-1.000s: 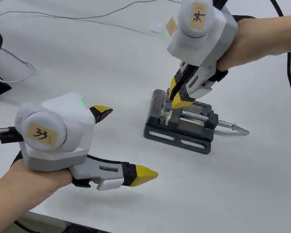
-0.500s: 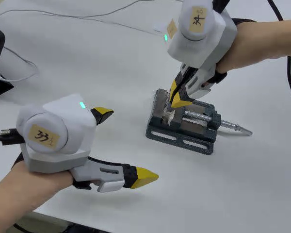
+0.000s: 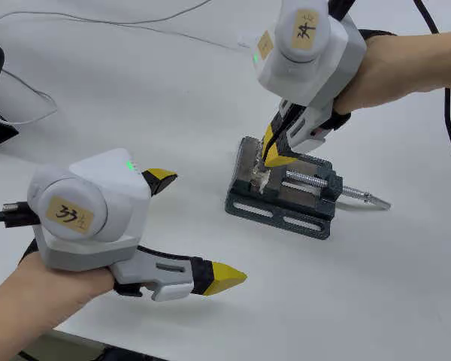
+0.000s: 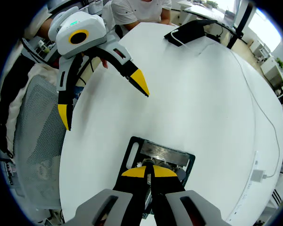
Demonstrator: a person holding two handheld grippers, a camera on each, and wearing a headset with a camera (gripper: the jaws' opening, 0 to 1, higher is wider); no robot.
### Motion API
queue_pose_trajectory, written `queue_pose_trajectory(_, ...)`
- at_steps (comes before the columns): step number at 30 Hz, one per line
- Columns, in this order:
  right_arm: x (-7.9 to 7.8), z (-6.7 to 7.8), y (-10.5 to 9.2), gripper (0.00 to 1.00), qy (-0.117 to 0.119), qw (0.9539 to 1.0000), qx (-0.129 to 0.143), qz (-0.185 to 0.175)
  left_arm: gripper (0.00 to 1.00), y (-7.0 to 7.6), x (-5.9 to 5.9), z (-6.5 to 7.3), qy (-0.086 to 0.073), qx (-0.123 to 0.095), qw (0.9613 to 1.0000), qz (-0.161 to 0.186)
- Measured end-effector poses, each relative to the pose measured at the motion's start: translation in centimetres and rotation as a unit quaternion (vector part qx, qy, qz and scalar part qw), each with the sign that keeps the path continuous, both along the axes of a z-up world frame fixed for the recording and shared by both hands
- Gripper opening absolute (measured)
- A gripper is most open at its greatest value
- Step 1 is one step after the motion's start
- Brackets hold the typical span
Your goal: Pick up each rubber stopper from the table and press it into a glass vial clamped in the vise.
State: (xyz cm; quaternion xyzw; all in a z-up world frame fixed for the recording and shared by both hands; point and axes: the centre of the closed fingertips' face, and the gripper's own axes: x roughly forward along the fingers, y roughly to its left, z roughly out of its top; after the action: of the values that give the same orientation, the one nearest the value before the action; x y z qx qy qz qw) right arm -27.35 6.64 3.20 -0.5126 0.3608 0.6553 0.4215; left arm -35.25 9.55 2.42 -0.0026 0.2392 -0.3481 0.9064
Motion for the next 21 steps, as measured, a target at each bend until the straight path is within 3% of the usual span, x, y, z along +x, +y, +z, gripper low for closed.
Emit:
queue_pose_trajectory(18, -0.28, -0.15, -0.11, 0.0, 0.006, 0.9995, -0.003, -0.03, 0.97, -0.49, 0.44, -0.42, 0.006, -0.005, 1.0, -0.003)
queue_pose_trajectory(21, -0.13, -0.24, 0.16, 0.0, 0.004, 0.9998, -0.009, -0.02, 0.97, -0.5, 0.47, -0.47, 0.007, -0.005, 1.0, -0.003)
